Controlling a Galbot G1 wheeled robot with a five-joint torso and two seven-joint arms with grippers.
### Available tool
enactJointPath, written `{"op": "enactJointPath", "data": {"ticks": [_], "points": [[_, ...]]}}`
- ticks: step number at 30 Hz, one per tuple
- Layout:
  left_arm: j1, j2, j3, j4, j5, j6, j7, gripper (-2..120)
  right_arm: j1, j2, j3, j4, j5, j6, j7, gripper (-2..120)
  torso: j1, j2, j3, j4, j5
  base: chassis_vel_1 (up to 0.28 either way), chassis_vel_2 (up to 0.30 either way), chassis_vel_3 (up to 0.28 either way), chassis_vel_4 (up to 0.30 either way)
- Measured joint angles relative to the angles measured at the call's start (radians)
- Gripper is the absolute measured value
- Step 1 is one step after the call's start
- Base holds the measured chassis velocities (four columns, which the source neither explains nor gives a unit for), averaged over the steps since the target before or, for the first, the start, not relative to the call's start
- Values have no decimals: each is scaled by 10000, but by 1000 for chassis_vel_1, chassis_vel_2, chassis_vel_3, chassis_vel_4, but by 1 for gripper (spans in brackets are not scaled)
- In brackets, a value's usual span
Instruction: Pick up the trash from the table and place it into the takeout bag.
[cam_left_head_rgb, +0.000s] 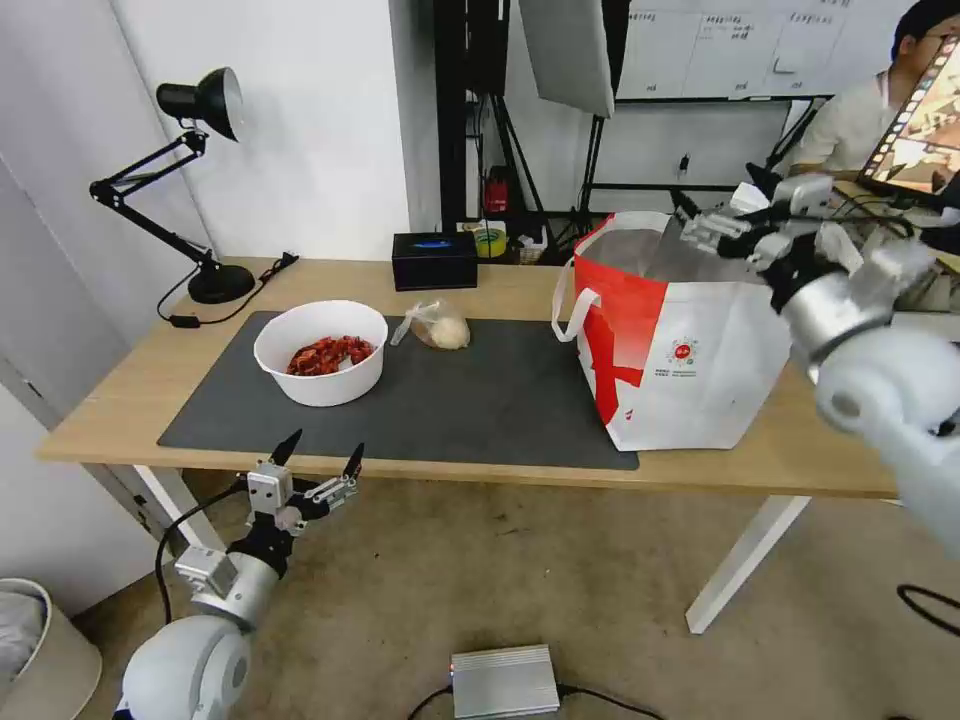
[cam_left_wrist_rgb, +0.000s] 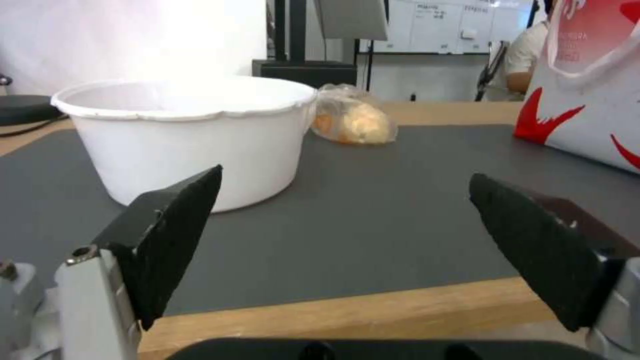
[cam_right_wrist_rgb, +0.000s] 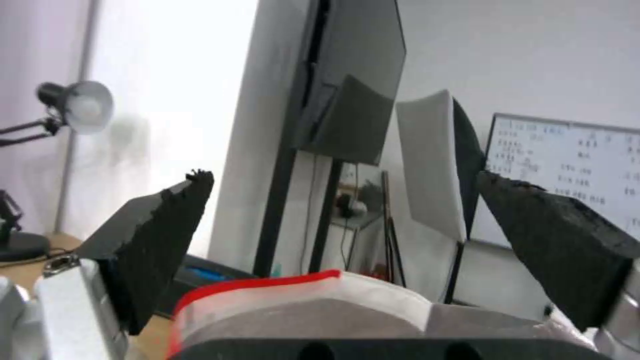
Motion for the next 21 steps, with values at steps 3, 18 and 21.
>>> {"op": "enactJointPath", "data": {"ticks": [3, 18, 21], "points": [[8, 40, -16, -15, -56, 9, -6, 100, -862, 311, 563, 294, -533, 361, 0, 100, 0, 0, 0, 2, 0, 0, 0, 0, 0], [-192, 56, -44, 45, -141, 217, -557, 100, -4454, 2973, 2486, 1119, -2754, 1079, 29, 100, 0, -1, 0, 0, -4, 0, 0, 0, 0], [-223, 23, -20, 76, -141, 220, -689, 100, -4910, 3677, 2479, 1130, -3218, 1138, 70, 100, 0, -1, 0, -1, 0, 0, 0, 0, 0]]}}
